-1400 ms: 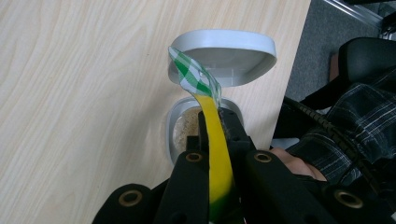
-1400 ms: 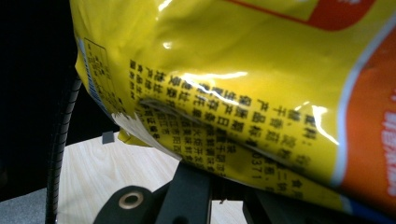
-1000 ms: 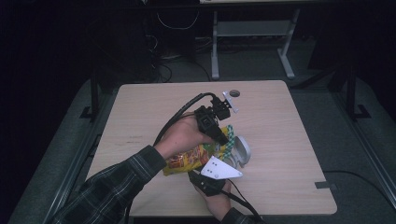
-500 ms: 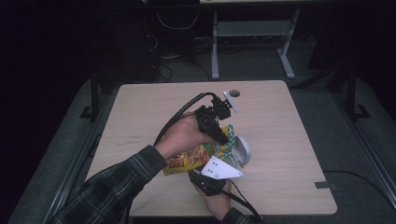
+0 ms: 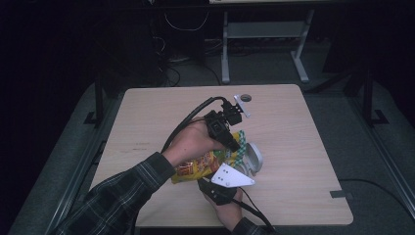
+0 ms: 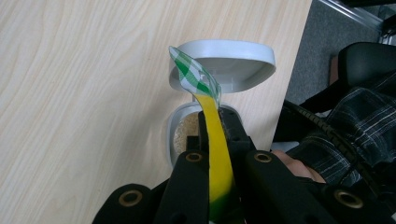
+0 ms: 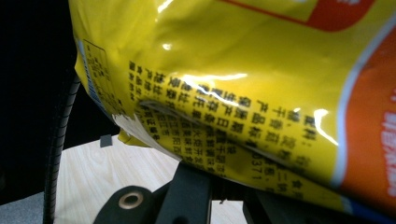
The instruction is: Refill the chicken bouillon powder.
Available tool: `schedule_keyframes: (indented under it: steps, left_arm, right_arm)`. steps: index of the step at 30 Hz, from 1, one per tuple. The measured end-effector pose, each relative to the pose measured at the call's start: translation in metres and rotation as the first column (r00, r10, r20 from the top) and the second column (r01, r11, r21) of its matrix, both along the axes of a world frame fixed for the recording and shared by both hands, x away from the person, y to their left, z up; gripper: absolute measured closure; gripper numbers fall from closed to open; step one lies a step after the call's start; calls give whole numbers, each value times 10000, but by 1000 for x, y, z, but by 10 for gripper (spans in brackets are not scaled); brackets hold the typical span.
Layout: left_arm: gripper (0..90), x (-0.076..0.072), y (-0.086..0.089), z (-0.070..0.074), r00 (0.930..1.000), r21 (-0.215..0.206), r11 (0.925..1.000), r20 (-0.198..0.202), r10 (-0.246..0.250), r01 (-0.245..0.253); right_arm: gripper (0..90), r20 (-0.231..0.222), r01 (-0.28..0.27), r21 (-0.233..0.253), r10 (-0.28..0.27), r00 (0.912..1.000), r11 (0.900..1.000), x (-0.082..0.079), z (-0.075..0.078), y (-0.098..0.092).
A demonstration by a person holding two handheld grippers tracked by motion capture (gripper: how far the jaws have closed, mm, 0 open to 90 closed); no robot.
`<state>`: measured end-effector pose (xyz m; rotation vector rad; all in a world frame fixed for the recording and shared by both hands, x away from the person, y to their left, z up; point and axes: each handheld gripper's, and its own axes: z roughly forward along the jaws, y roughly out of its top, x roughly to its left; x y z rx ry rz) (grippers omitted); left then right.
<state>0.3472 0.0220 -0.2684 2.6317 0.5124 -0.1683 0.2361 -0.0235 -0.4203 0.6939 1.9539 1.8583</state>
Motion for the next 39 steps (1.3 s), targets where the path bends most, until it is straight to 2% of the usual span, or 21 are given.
schedule_keyframes:
  steps: [39]
  left_arm:
    - [897,0,-8,6,10000,457,9989,31,27,-28]
  right_arm:
    - [900,49,-77,300,76,10000,9995,2,4,-1]
